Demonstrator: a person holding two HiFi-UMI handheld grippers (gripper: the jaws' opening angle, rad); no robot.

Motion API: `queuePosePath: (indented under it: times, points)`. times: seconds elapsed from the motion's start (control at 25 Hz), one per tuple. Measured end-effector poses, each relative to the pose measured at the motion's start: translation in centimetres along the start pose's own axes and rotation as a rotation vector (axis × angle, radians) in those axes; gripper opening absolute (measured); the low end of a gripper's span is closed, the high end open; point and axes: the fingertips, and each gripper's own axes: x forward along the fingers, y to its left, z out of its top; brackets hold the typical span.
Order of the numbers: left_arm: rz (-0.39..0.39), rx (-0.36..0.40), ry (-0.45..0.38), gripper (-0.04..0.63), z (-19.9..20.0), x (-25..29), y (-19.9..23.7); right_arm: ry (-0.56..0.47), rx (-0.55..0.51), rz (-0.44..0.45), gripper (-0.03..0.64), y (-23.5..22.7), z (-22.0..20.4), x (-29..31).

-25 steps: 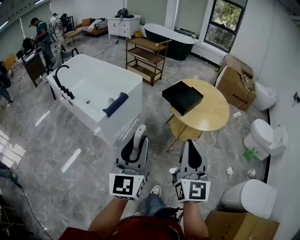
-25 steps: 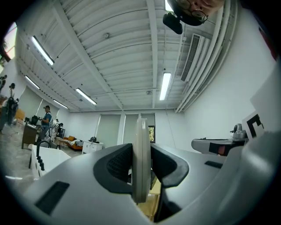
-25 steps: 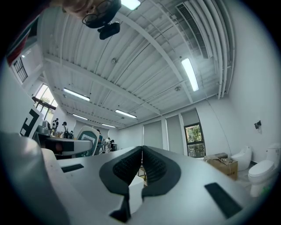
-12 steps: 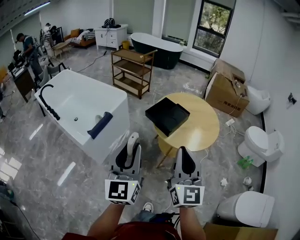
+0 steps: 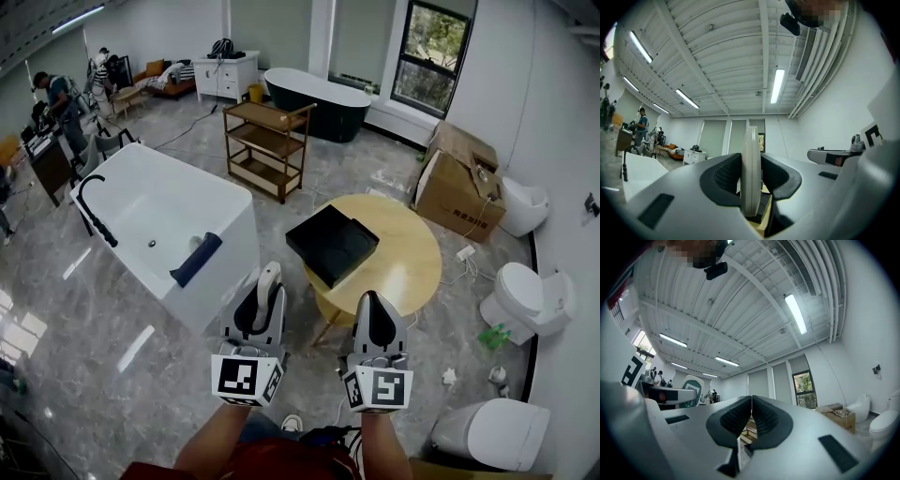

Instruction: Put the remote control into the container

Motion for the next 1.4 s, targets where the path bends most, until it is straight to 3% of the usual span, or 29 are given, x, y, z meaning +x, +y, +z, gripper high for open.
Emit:
queuePosePath:
  times: [0.56, 1.4]
  points:
    - [-0.023, -0.007, 0.009, 0.121, -2.6, 6.3, 3.4, 0.008, -0.004, -0.018, 0.023, -0.9, -3.1, 6.4]
    - [-0.126, -0.063, 0.018, 0.121, -4.4, 24.9, 15.0, 0.060, -0.038, -0.076, 0.023, -0.1, -7.4, 27.6]
